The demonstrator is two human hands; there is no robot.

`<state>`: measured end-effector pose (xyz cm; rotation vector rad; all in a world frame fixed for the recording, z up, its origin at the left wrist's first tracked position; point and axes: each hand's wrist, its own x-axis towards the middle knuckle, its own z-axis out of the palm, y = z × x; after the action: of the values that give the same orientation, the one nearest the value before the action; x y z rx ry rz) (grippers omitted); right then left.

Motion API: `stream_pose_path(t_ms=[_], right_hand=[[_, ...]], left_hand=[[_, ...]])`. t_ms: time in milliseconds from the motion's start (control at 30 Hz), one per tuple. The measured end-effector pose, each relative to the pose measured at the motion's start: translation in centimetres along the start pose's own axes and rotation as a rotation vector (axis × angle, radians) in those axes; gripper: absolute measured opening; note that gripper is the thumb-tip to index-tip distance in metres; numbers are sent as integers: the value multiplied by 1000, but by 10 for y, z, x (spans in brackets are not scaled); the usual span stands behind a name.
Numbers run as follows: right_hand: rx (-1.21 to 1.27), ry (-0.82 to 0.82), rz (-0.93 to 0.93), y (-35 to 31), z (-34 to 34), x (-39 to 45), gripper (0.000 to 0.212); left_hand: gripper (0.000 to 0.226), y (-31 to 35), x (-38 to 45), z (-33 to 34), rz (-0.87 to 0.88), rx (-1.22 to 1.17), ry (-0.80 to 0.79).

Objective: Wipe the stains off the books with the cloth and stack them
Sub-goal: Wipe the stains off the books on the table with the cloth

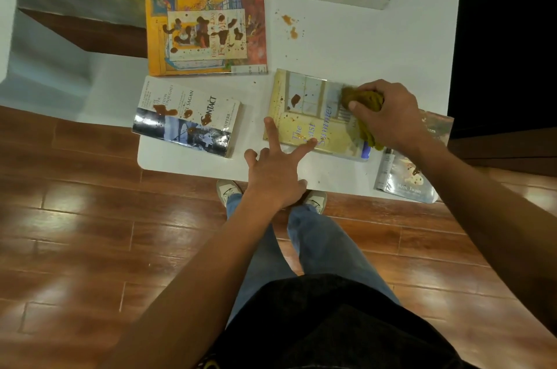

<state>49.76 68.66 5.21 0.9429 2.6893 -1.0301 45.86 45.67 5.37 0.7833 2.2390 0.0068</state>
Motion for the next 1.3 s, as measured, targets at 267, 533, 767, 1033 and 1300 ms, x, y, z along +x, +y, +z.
stream_pose_path(t_ms=[267, 533, 767, 1033, 1300], right_hand=[[-27, 54, 23, 2, 7, -4, 30], [-73, 157, 70, 2, 9, -9, 37], [-42, 129, 78, -6, 14, -3, 31], [-55, 125, 92, -11, 15, 3, 30], [-181, -44, -69, -22, 19, 7, 31]], left_hand=[[68, -12, -6, 7, -151, -378, 332], [61, -20, -3, 6, -187, -386, 427], [59, -21, -2, 5, -159, -435, 493], [53, -21, -3, 10, -137, -428, 481], [53, -22, -1, 9, -136, -361, 448]])
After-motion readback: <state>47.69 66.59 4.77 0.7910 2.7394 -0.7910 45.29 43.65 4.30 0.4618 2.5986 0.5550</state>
